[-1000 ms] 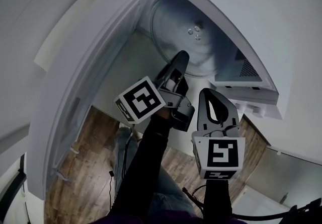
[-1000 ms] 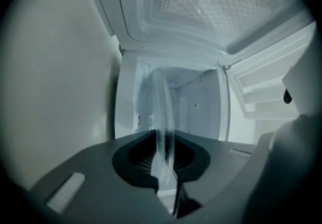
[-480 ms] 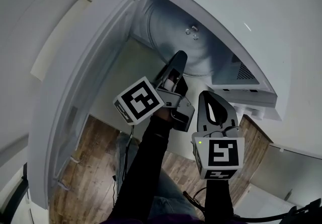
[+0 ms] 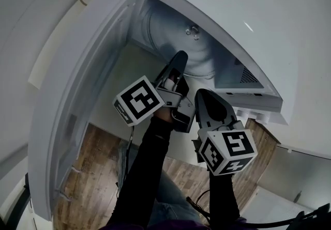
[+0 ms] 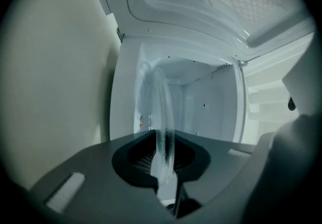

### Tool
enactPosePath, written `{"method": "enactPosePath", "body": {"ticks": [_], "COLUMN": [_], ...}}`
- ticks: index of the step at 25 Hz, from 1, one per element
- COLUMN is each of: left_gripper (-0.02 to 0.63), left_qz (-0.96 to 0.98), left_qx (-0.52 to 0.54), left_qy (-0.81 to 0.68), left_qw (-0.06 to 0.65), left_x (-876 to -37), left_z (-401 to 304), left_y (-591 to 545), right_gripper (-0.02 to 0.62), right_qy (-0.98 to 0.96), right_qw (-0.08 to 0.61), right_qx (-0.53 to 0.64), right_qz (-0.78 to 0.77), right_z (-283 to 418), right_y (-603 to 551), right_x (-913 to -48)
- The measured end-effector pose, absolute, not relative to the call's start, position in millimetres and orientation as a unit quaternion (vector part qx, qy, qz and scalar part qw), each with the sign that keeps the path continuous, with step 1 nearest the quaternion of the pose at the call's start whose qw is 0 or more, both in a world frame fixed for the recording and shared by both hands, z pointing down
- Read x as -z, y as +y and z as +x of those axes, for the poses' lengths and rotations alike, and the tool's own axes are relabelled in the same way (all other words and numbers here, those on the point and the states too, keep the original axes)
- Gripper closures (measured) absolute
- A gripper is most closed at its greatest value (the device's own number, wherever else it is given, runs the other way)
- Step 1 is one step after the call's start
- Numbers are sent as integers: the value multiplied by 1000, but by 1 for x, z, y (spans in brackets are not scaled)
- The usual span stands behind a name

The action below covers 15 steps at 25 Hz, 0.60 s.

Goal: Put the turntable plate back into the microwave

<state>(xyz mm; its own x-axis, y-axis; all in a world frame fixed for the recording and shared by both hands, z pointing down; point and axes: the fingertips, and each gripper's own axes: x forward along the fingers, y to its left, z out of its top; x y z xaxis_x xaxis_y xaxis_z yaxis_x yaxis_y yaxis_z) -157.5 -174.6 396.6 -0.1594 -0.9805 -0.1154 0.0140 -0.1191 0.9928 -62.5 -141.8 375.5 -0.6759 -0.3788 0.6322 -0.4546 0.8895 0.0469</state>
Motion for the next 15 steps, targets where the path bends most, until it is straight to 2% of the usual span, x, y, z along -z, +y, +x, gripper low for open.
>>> {"method": "enactPosePath", "body": {"ticks": [8,11,15], "left_gripper": [555,556,555], "left_qz": [496,497,489], "left_qx": [560,560,559], "left_qy": [-496,-491,-492], "left_qw": [441,445,455], "left_x": [-393,-392,-393], "left_z": [-157,-156,-156], "left_y": [-184,-186,-187], "right_gripper": [577,533,511], "right_qy": [-920,-921,-920], "right_qw": [290,273,272], "right_qx": [-138,-165,-159], "right_qz": [223,225,233], "right_z": [-71,-72,-73], "right_y": [-153,-157,-162], "right_x": [-381,-380,-381]}}
